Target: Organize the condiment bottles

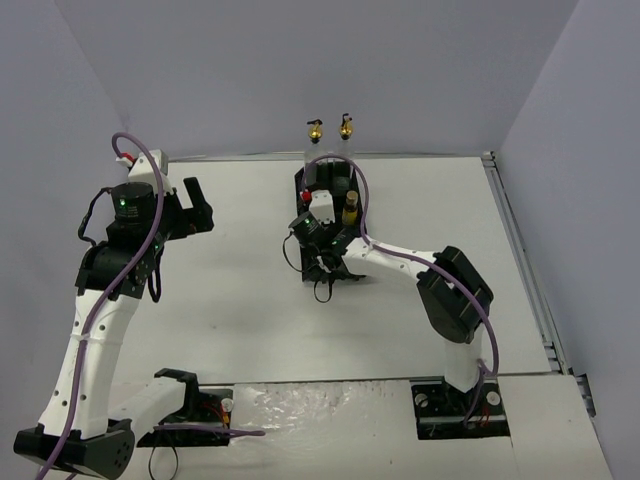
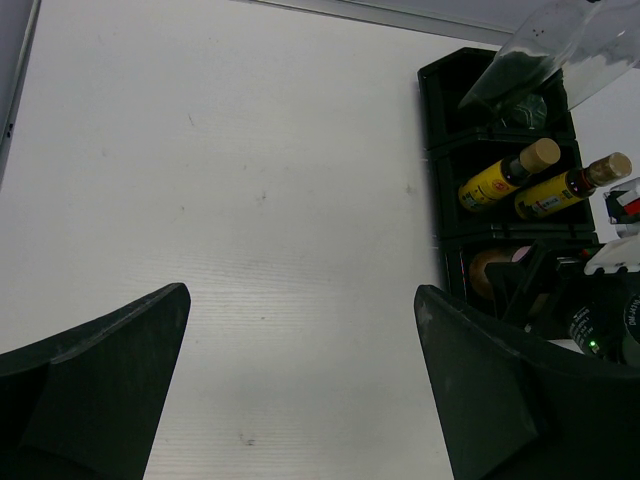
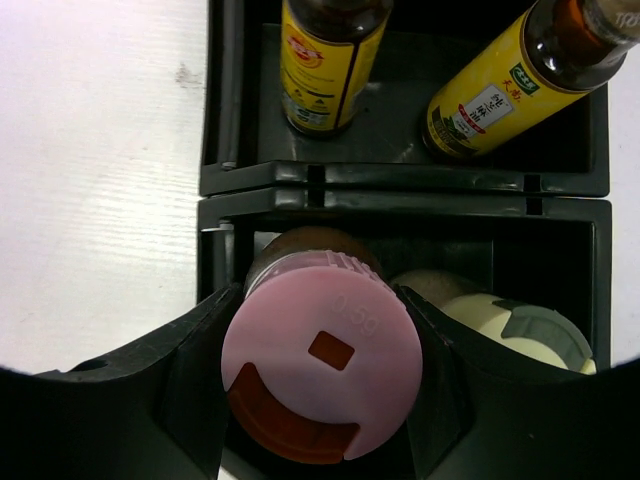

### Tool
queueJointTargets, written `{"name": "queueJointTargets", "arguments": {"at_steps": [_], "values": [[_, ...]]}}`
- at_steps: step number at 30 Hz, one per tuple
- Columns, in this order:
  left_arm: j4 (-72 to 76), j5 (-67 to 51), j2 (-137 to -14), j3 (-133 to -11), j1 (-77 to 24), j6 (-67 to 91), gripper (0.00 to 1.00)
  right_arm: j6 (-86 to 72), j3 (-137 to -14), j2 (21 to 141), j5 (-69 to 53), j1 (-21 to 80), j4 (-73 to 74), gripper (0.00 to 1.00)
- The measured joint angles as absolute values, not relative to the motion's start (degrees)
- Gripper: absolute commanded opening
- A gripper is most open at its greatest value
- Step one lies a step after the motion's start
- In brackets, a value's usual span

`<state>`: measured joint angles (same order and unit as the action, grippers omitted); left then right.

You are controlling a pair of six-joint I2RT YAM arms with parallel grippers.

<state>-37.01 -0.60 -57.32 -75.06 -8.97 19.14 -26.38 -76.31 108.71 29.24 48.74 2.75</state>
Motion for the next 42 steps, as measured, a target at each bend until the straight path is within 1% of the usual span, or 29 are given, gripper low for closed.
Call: {"name": "queueJointTargets", "arguments": {"at_steps": [5, 7, 8, 10, 15, 17, 20, 25, 35, 42], "values": [[-37.01, -0.6, -57.32, -74.53, -8.97, 19.12, 0.92, -26.82, -75.71, 110.38, 28.87, 48.01, 2.6, 0.0], [-37.05, -0.6, -57.32, -74.25, -8.97, 19.13, 0.92, -26.9, -75.31, 110.52, 28.48, 47.99, 2.34, 0.04], [-37.08, -0.6, -57.32, -74.22, -8.97, 19.12, 0.92, -26.91, -75.21, 110.52, 28.32, 47.99, 2.25, 0.1], [-37.01, -0.6, -57.32, -74.22, -8.97, 19.11, 0.92, -26.94, -75.2, 110.52, 28.15, 47.99, 1.99, 0.27], [-37.03, -0.6, -57.34, -74.22, -8.97, 19.11, 0.92, -26.94, -75.2, 110.52, 28.01, 47.99, 1.44, 0.54], [-37.02, -0.6, -57.34, -74.22, -8.97, 19.1, 0.92, -26.97, -75.2, 110.52, 28.03, 48.01, 1.46, 0.62], [-37.02, -0.6, -57.34, -74.22, -8.97, 19.11, 0.92, -27.09, -75.2, 110.52, 28.22, 48.05, 1.46, 0.69], [-37.01, -0.6, -57.34, -74.22, -8.97, 19.11, 0.92, -27.36, -75.2, 110.52, 28.64, 48.12, 1.9, 0.74], [-37.04, -0.6, -57.34, -74.22, -8.97, 19.11, 0.92, -27.57, -75.2, 109.73, 29.69, 49.59, 3.84, 0.75], [-37.04, -0.6, -57.34, -74.22, -8.97, 19.12, 0.92, -27.57, -76.01, 105.96, 30.68, 51.09, 6.53, 0.76]]}}
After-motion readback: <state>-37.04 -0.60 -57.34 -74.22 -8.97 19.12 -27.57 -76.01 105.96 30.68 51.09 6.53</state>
